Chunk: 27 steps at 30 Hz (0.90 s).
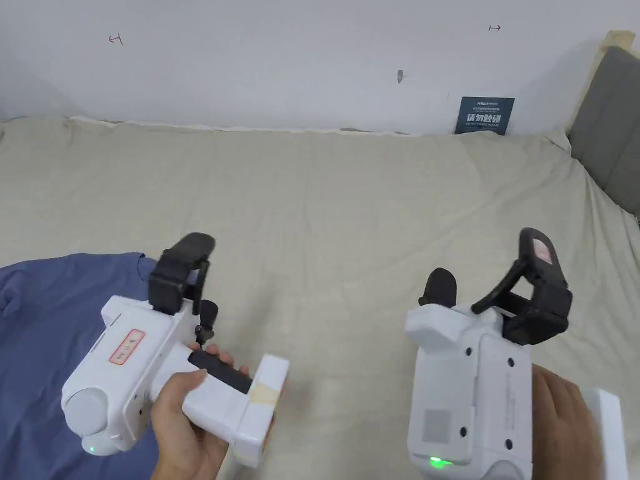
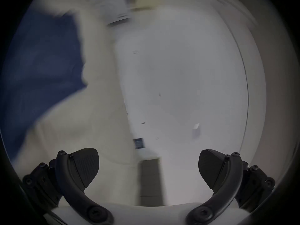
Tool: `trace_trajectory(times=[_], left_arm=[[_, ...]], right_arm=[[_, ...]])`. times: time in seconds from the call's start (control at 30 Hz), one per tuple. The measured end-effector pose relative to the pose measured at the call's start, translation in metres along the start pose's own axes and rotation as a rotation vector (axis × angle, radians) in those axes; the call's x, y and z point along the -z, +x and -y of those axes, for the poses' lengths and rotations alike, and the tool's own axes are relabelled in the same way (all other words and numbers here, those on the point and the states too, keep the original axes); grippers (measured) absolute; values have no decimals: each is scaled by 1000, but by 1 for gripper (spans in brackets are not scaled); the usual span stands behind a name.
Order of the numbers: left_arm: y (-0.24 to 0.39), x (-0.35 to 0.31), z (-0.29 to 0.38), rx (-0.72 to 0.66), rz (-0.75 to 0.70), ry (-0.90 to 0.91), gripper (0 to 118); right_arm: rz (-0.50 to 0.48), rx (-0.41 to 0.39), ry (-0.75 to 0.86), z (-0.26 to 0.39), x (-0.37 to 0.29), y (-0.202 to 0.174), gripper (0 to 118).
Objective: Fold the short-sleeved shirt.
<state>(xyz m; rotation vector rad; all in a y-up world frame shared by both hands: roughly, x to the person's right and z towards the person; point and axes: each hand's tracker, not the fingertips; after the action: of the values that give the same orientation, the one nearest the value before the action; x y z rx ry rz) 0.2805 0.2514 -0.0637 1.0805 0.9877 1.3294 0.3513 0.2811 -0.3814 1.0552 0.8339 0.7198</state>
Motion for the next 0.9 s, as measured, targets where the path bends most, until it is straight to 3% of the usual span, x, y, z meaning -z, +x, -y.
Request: trace_trajectory(times=[0.03,0.1,0.23,0.33,0.43,0.53,0.6,0.9], left_arm=[[-3,-1,-2,-37,-24,8,118],[4,-1,1,73,-80,20,118],[42,-1,30,908,-215,94,118],[52,-1,56,1367,-229,178,118],[44,0,78,1692,-227,250,118],[34,1,90,1888,-228,237,118],[31,2,96,1912,-225,200,118],[32,6,81,1786,-245,176,118]], right_arm=[[11,4,5,-3,5,4,118],[-45,105,-44,-8,14,16,118],[-223,524,-268,8,27,37,118],[-344,858,-377,28,32,47,118],[-409,1056,-420,42,31,46,118],[-423,1109,-444,48,32,46,118],[-423,1115,-452,49,30,44,118],[-419,1090,-448,48,25,41,118]])
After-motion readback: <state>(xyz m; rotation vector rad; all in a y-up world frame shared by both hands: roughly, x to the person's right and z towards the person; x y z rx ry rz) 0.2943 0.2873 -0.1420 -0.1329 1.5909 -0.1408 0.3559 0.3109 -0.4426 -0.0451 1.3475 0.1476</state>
